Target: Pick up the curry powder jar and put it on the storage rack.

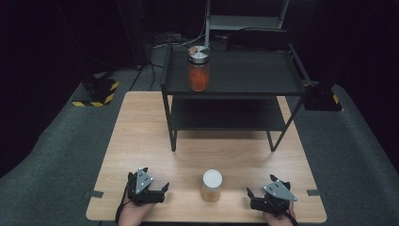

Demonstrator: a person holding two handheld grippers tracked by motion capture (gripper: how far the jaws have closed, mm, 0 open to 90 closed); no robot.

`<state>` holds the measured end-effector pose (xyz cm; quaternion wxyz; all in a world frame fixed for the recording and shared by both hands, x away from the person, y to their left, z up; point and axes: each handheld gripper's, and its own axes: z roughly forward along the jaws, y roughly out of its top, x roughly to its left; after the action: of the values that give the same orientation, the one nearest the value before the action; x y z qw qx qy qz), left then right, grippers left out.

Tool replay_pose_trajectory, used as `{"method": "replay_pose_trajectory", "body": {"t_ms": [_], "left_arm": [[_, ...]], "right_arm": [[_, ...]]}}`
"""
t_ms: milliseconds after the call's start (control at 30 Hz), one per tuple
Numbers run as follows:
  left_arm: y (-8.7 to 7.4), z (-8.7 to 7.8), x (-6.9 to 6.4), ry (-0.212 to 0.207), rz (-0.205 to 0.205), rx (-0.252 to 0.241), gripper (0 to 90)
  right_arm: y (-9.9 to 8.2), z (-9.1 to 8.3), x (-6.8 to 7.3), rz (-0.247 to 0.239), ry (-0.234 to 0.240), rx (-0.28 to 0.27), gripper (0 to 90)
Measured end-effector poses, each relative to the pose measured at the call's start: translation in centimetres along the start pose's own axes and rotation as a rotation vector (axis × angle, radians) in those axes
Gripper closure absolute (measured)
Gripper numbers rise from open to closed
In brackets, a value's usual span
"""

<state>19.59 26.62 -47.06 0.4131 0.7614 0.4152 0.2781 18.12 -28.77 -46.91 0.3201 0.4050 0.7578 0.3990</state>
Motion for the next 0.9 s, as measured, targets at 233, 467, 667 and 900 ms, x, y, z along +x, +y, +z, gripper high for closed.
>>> {"method": "replay_pose_trajectory", "body": {"t_ms": [233, 467, 667, 900], "left_arm": [[0.4, 0.1, -0.2, 0.006, 0.037, 0.022, 0.4], [0.3, 0.1, -0.1, -0.005, 0.041, 0.022, 0.7], [0.0, -0.1, 0.2, -0.014, 0.030, 0.006, 0.7], [0.1, -0.1, -0.1, -0.008, 0.046, 0.009, 0.7]], "right_arm": [[-0.1, -0.1, 0.4, 0.018, -0.031, -0.005, 0.1], [-0.1, -0.6, 0.7, 0.014, -0.015, -0.029, 0.2], [0.1, -1.8, 1.0, 0.019, -0.001, -0.075, 0.2], [0.6, -2.9, 1.6, -0.001, 0.041, -0.129, 0.1]]}}
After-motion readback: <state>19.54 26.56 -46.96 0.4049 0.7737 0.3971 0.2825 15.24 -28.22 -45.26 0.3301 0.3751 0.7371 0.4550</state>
